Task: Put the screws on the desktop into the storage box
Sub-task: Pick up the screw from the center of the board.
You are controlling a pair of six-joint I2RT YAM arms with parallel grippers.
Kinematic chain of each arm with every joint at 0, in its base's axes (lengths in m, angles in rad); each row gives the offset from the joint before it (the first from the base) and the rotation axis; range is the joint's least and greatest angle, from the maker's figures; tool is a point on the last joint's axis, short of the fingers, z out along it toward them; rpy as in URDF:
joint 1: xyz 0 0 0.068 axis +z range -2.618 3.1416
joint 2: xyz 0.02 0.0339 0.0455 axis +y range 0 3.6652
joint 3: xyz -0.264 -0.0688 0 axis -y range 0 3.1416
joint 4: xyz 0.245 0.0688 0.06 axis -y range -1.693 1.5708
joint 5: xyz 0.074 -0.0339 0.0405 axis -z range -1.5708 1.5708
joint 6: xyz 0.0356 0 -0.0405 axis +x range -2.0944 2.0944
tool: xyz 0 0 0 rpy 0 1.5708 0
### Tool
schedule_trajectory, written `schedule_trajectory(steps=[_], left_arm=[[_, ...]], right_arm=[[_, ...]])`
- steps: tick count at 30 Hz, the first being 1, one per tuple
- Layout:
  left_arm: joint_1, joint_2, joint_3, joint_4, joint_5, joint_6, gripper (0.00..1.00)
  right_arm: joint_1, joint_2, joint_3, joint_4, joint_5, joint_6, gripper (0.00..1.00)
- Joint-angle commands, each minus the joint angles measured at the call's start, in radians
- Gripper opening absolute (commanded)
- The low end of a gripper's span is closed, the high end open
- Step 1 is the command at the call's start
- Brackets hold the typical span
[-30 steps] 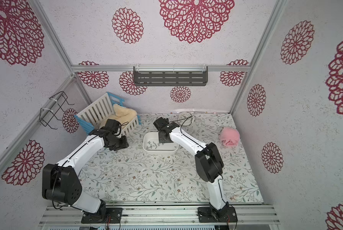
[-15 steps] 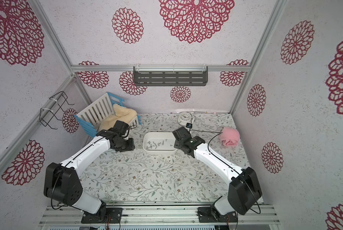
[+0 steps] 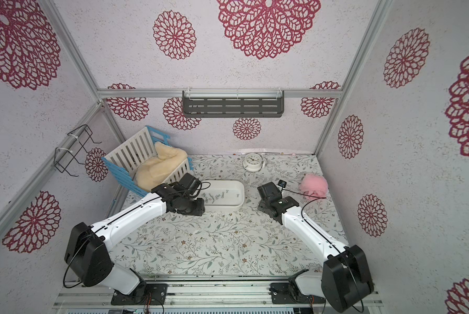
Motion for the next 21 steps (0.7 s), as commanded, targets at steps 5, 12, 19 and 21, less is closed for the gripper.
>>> schedule_trajectory(steps=[5,12,19,21], left_arm=[[-0.112,0.076,0.056,-0.028,-0.037,-0.09,0.44],[-0.196,0.15,0.119,-0.086,-0.078,-0.155,0.45],[-0.254,0.213,0.152,-0.11,-0.082,-0.218,0.45],[-0.27,0.233,0.161,-0.111,-0.073,-0.224,0.45]], right_arm=[[-0.042,-0.046,-0.019,0.027,-0.026,-0.024,0.45],[-0.059,-0.065,-0.044,0.035,-0.035,-0.037,0.47],[-0.076,-0.078,-0.068,0.053,-0.051,-0.05,0.47],[-0.076,-0.077,-0.073,0.058,-0.058,-0.052,0.47]])
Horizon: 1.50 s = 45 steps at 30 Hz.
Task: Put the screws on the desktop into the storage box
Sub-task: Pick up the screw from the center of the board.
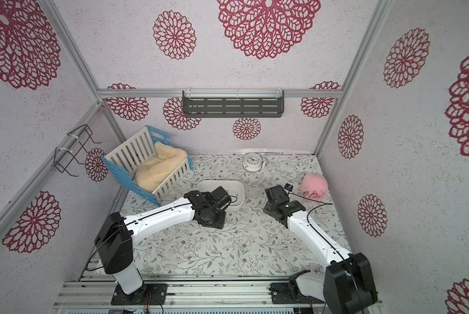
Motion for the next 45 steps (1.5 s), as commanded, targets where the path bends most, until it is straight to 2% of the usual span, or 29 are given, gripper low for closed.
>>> schedule_trajectory(steps=[1,16,34,35,45], left_arm=[[-0.031,0.032,0.023,-0.02,-0.001,-0.032,0.45],[-0.086,0.096,0.009,-0.019,0.022,-0.023,0.45],[-0.098,0.167,0.019,0.014,0.026,0.021,0.46],[-0.099,0.202,0.02,0.018,0.024,0.023,0.46],[-0.102,0.241,0.036,0.037,-0.015,0.024,0.45]], right_arm=[[-0.006,-0.027,-0.003,0.031,-0.011,-0.024,0.47],[-0.008,-0.052,-0.042,0.052,-0.037,-0.019,0.47],[-0.008,-0.055,-0.046,0.063,-0.065,-0.018,0.47],[-0.008,-0.055,-0.046,0.064,-0.066,-0.018,0.47],[-0.007,-0.052,-0.047,0.067,-0.07,-0.018,0.47]])
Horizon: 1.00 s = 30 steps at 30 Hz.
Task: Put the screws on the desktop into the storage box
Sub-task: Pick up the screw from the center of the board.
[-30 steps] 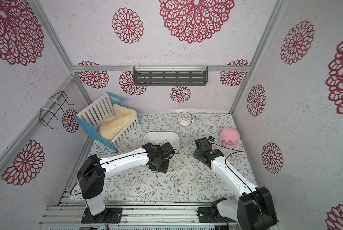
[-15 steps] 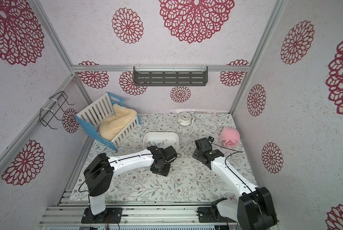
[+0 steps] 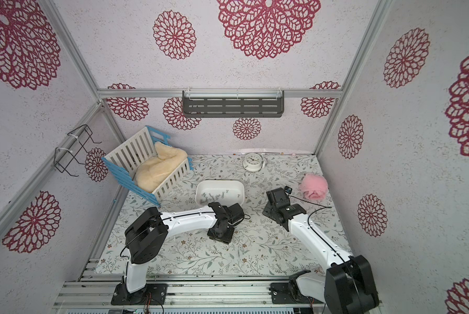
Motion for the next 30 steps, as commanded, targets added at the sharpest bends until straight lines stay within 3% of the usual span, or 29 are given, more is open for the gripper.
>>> schedule_trajectory(steps=[1,30], left_arm=[[-0.018,0.008,0.023,0.035,-0.034,0.007,0.45],[-0.036,0.107,0.036,0.065,-0.093,0.01,0.36]], right_arm=[[-0.001,-0.028,0.004,0.02,0.003,-0.017,0.47],[-0.001,-0.016,-0.001,0.036,-0.01,-0.015,0.47]])
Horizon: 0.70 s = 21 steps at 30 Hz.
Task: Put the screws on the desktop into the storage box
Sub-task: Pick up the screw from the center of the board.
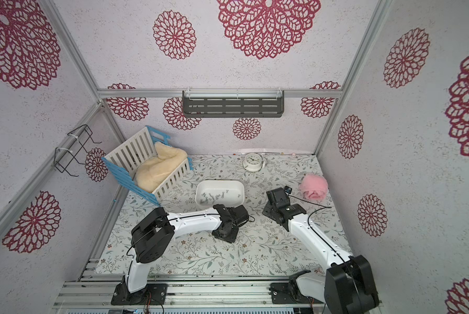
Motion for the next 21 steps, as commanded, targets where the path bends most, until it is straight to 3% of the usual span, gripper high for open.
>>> schedule_trajectory(steps=[1,21], left_arm=[[-0.01,0.051,-0.002,0.006,-0.032,0.011,0.35],[-0.006,0.036,-0.044,0.006,-0.047,0.023,0.26]], right_arm=[[-0.001,-0.014,-0.002,0.03,-0.005,-0.016,0.47],[-0.001,-0.008,-0.005,0.039,-0.021,-0.018,0.47]])
